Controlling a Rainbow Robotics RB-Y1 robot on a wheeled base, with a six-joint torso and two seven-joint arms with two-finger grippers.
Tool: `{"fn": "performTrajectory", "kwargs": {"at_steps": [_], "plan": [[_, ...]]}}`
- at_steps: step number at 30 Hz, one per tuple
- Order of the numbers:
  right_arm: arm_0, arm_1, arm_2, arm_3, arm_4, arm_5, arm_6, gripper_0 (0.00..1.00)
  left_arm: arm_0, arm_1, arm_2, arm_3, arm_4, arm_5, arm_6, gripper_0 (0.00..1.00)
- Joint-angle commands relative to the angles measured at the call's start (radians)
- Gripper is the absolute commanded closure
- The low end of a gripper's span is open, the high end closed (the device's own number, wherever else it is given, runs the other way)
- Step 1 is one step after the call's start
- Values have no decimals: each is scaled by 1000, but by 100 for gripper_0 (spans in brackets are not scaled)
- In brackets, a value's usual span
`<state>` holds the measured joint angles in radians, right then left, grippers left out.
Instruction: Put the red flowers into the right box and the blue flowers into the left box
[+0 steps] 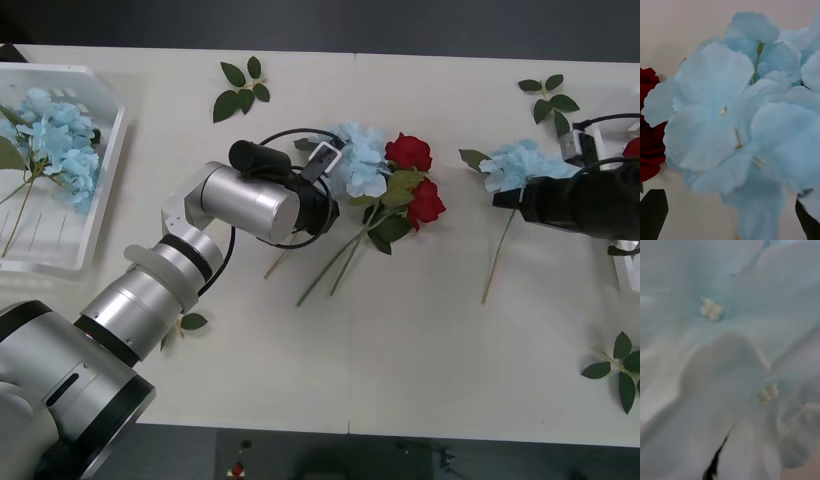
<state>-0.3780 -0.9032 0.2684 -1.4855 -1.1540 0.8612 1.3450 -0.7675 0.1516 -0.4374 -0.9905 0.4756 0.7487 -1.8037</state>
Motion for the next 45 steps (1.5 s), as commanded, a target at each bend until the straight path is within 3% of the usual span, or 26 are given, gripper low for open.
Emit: {"fn": "performTrajectory", "kwargs": {"at_steps": [1,9,14,19,23,25,27,28,32,36,43,45], "plan": [[-81,56,34,22,151,-1,-201,0,-39,22,-6,-24,3,-8,49,100],[-148,175,57,113,372,1,-291,0,-38,138,118,-307,121,163,52,100],[-157,208,57,140,488,9,-305,0,-38,249,269,-511,227,232,64,100],[-162,214,55,140,517,35,-319,0,-16,404,456,-616,287,291,63,100],[-162,213,55,140,517,36,-325,0,51,543,602,-654,301,337,50,100],[-162,208,57,140,522,36,-325,0,134,622,687,-682,307,336,40,100],[-162,207,57,140,524,36,-325,0,169,648,715,-694,310,336,35,100],[-160,207,57,140,533,44,-326,0,261,712,767,-725,325,336,26,100],[-162,208,55,140,553,79,-331,0,450,818,832,-758,386,310,12,100],[-162,213,55,140,571,107,-337,0,583,846,842,-761,376,216,-3,100],[-160,237,57,156,597,108,-349,0,628,827,819,-758,301,196,-11,100],[-162,244,57,159,609,108,-351,0,628,821,819,-760,296,196,-13,95]]}}
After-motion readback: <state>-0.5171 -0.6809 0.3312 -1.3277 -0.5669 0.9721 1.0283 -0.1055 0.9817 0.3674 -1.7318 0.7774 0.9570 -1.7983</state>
